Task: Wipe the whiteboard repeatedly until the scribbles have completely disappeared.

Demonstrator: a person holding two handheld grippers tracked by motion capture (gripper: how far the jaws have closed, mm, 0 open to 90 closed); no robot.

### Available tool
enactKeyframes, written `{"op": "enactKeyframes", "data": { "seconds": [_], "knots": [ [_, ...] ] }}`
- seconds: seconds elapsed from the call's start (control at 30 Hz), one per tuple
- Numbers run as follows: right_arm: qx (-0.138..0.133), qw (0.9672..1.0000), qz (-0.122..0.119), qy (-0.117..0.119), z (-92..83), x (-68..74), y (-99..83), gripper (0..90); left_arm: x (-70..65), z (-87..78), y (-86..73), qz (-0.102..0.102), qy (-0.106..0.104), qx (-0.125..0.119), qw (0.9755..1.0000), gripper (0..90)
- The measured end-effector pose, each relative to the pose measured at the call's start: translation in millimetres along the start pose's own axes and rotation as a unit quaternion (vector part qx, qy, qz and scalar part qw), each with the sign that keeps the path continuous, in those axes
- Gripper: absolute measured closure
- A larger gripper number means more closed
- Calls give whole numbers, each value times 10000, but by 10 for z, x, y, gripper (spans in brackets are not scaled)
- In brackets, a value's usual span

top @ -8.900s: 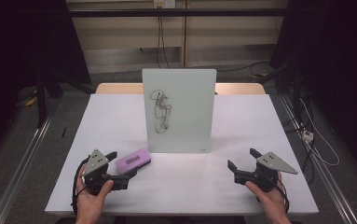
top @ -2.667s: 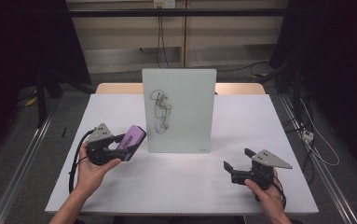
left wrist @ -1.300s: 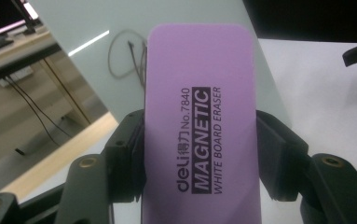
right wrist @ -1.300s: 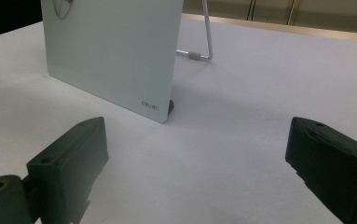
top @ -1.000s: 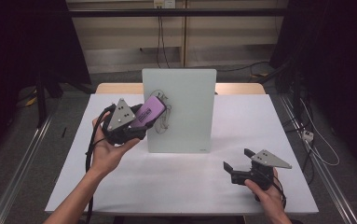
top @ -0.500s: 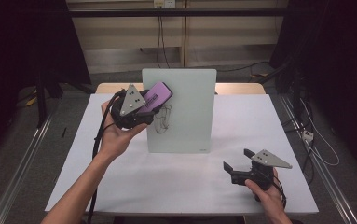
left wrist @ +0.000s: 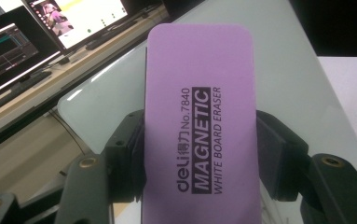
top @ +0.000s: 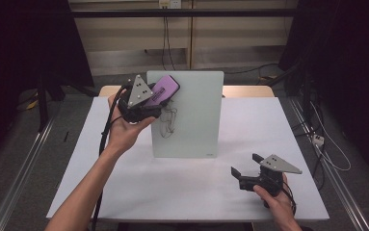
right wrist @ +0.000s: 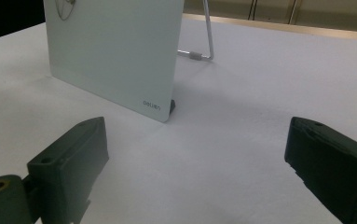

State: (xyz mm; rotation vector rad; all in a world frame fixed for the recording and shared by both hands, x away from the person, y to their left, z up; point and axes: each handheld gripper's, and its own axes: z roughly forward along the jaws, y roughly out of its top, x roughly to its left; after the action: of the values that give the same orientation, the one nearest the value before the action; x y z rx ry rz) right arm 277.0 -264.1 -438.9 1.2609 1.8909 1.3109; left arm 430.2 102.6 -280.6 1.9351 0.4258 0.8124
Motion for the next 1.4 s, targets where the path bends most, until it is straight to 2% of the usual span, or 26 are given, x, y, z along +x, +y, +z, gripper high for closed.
{"op": "enactKeyframes", "data": {
  "seconds": [0.33, 0.53, 1.0, 1.4],
  "knots": [
    [10, 10000, -14, 10, -3, 8, 1, 56, 39, 61, -39, 77, -63, 114, 9999, 412],
    [10, 10000, -16, 9, -4, 7, 1, 57, 21, 72, -37, 144, 2, 135, 9998, 412],
    [68, 9999, -75, 4, 2, 12, -6, 58, -27, 87, -41, 171, 8, 283, 9995, 413],
    [74, 9999, -76, 2, 4, 17, -7, 58, -91, 104, -118, 135, -36, 276, 9995, 413]
  ]
}}
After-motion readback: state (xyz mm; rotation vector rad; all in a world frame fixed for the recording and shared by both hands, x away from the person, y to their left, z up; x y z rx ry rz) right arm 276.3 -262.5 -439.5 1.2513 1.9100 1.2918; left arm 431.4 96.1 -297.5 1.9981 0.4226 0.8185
